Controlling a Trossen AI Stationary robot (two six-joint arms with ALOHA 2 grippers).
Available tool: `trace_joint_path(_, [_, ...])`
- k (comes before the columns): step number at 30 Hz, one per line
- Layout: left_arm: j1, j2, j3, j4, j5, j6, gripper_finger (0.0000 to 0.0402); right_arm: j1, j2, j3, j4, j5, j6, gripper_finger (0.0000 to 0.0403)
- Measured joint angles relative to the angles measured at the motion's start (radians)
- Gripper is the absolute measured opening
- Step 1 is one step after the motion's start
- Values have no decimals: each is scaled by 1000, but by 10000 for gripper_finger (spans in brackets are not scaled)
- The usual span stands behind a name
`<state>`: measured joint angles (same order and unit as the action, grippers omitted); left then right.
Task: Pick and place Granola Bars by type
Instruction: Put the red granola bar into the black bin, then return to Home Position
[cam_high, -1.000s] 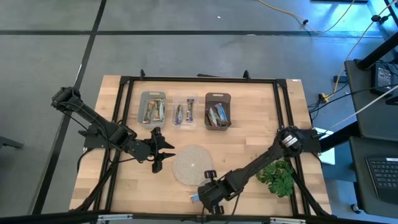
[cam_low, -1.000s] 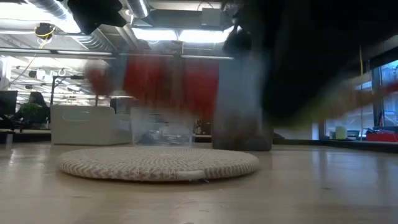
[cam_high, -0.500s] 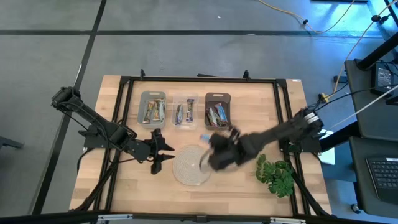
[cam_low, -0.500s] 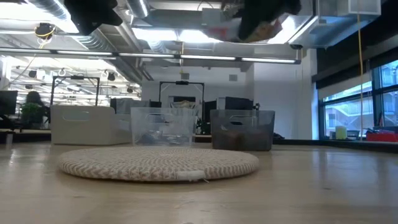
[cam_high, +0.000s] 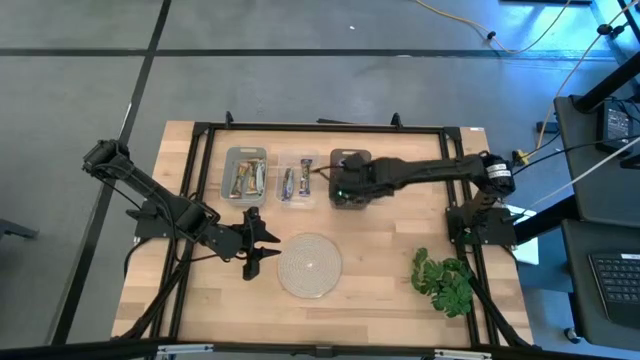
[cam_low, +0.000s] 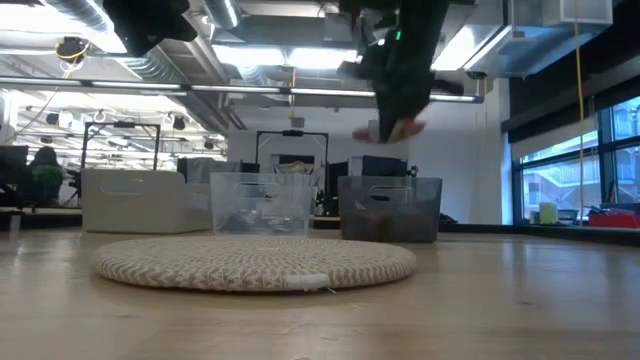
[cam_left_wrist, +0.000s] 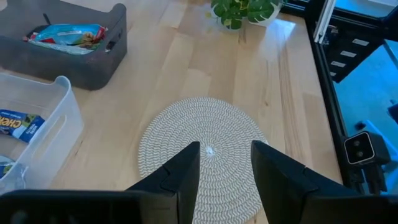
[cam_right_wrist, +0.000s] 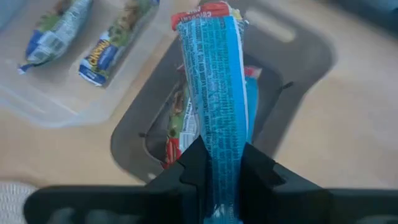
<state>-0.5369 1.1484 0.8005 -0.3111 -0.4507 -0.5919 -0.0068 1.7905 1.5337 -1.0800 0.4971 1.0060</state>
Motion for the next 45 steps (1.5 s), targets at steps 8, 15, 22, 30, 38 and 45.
trace_joint_path(8, [0,0,0,0,-4,1,136,-109,0,-221,338,-191,-69,65])
trace_joint_path(15, [0,0,0,0,-4,1,136,-120,0,-318,438,-228,-78,79])
trace_joint_path(22, [0,0,0,0,-4,2,136,-123,0,-327,453,-200,-102,121])
trace_joint_path(30, [0,-5,0,1,-10,-29,136,-136,-29,-290,407,-185,-141,180])
trace_joint_path(38, [3,-180,-25,136,-49,117,136,59,-265,-249,443,-130,-451,187])
trace_joint_path(45, [46,-375,-215,381,13,221,136,345,-468,-288,334,85,-562,187])
